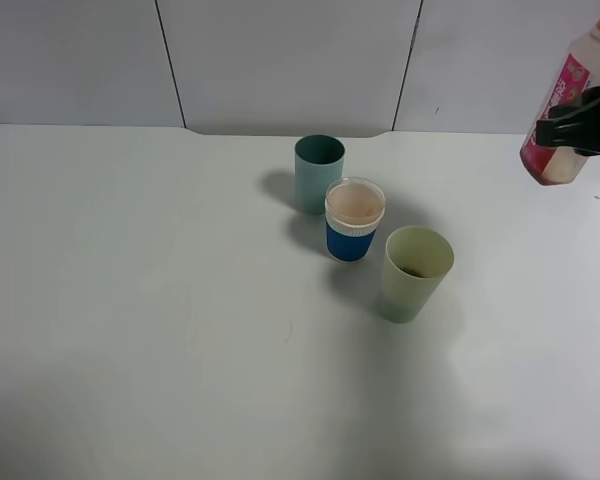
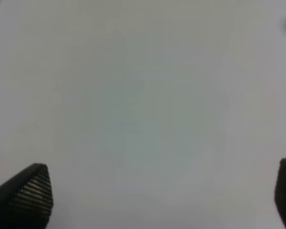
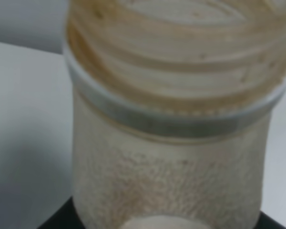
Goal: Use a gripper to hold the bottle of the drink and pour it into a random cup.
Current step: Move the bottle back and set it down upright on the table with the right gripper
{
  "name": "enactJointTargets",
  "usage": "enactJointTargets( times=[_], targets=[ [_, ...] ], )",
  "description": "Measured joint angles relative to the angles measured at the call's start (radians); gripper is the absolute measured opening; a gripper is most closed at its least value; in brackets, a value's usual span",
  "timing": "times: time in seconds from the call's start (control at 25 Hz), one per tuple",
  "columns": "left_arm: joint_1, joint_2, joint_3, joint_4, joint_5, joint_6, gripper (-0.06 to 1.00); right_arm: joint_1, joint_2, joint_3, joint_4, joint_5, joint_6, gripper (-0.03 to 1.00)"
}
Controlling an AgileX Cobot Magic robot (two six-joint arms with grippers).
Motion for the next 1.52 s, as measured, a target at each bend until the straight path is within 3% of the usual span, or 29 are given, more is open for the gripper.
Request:
enactJointTargets(
  times=[0.16, 0.4, 0.52, 0.76, 0.92, 1.52],
  targets=[
    [0.000, 0.000, 0.000, 0.000, 0.000, 0.000, 0.93, -0.064, 0.104, 0.000, 0.079, -0.099, -0.040, 0.35],
    [0.000, 0.000, 0.000, 0.000, 0.000, 0.000, 0.93, -0.094, 0.281, 0.000, 0.091, -0.301, -0.074, 0.35],
    [0.000, 0.000, 0.000, 0.000, 0.000, 0.000, 0.93, -0.094, 0.362, 0.000, 0.123, -0.380, -0.185, 0.35],
    [0.000, 0.000, 0.000, 0.000, 0.000, 0.000, 0.93, -0.094, 0.500, -0.001, 0.404, -0.458, -0.469, 0.35],
    [0.000, 0.000, 0.000, 0.000, 0.000, 0.000, 0.93, -0.094, 0.557, -0.001, 0.470, -0.515, -0.578, 0.35],
    [0.000, 0.000, 0.000, 0.000, 0.000, 0.000, 0.93, -0.094, 0.724, -0.003, 0.484, -0.697, -0.607, 0.35]
  ],
)
